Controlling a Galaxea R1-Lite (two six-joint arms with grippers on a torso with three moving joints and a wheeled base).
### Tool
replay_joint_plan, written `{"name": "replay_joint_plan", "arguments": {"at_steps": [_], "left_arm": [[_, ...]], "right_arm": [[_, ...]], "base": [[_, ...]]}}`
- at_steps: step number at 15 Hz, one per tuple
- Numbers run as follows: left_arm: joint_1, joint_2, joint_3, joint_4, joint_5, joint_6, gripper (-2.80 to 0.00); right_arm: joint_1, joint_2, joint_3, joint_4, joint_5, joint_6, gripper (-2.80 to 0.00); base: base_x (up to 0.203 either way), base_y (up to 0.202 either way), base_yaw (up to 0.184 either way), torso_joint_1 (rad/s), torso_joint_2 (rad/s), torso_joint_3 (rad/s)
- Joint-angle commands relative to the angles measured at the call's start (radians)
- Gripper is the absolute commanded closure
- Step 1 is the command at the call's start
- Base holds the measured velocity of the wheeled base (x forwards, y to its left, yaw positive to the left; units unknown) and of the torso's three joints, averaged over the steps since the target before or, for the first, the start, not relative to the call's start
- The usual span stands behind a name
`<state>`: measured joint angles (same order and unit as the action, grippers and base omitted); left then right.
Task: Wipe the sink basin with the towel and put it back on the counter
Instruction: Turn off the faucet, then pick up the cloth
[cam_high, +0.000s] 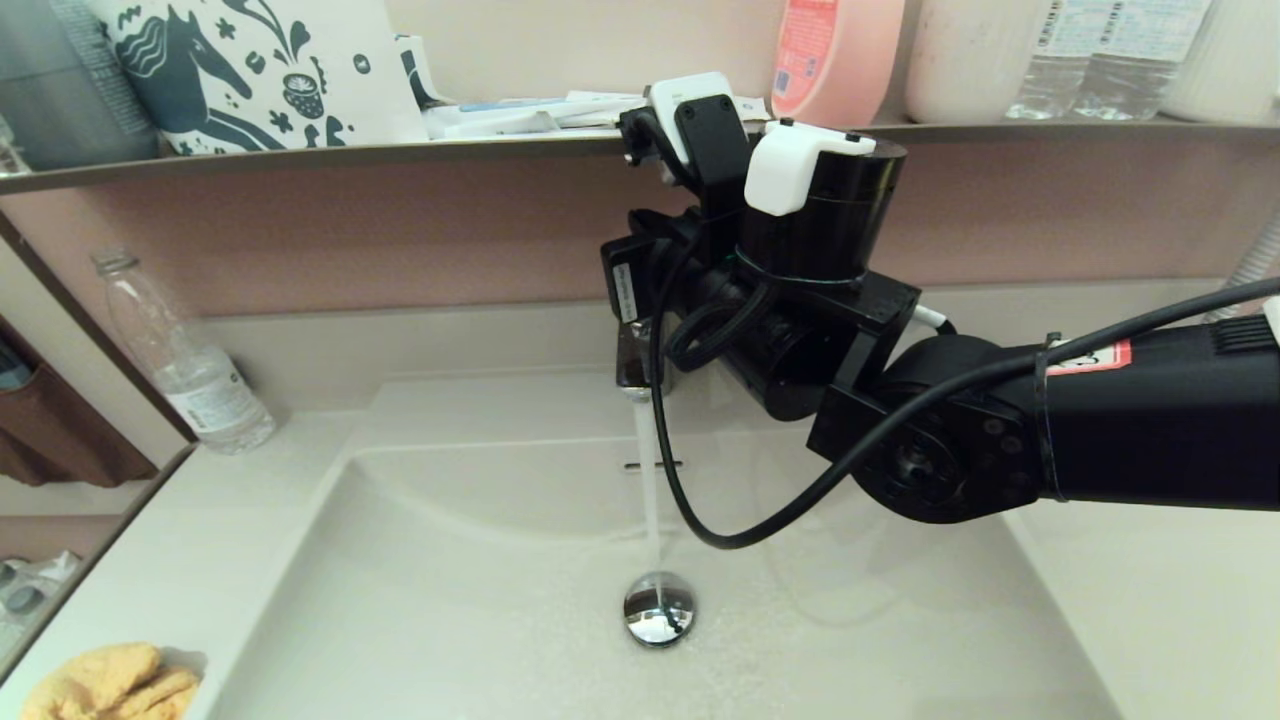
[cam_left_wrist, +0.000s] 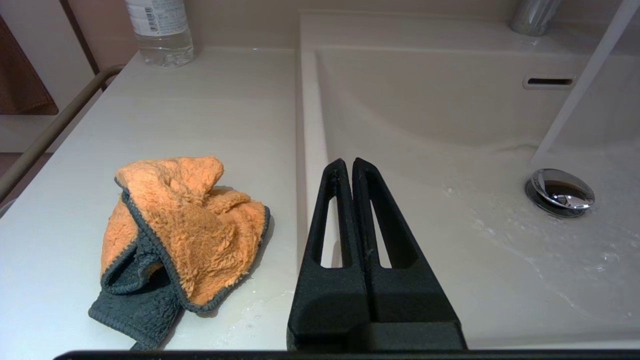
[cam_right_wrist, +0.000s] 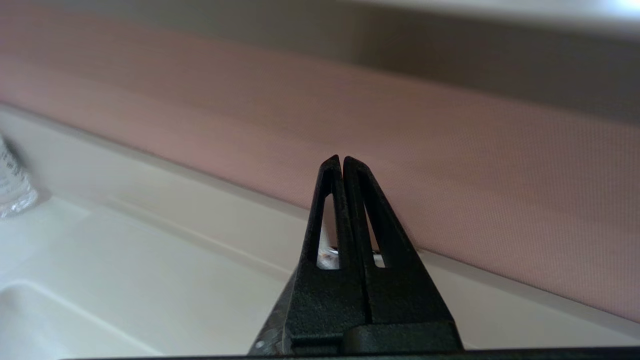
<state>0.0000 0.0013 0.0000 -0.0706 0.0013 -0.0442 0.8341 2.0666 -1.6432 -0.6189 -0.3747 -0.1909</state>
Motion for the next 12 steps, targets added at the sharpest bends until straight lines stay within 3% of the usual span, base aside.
{"name": "replay_joint_plan", "arguments": {"at_steps": [1,10,12], "left_arm": [[0.0,0.0,0.0,-0.001,0.0,0.0,0.0],[0.0,0.0,0.0,0.0,0.0,0.0,0.0],[0.0,0.0,0.0,-0.001,0.0,0.0,0.0]], "right_arm": [[-0.003,0.01,0.003,0.004,-0.003,-0.001,0.0],[-0.007,-0.19,0.223,-0.019,-0.023,0.012,0.0],[-0.034,-0.29,0.336,-0.018,-0.053,0.046,0.0]], "base": [[0.0,0.0,0.0,0.0,0.0,0.0],[0.0,0.0,0.0,0.0,0.0,0.0],[0.0,0.0,0.0,0.0,0.0,0.0]]}}
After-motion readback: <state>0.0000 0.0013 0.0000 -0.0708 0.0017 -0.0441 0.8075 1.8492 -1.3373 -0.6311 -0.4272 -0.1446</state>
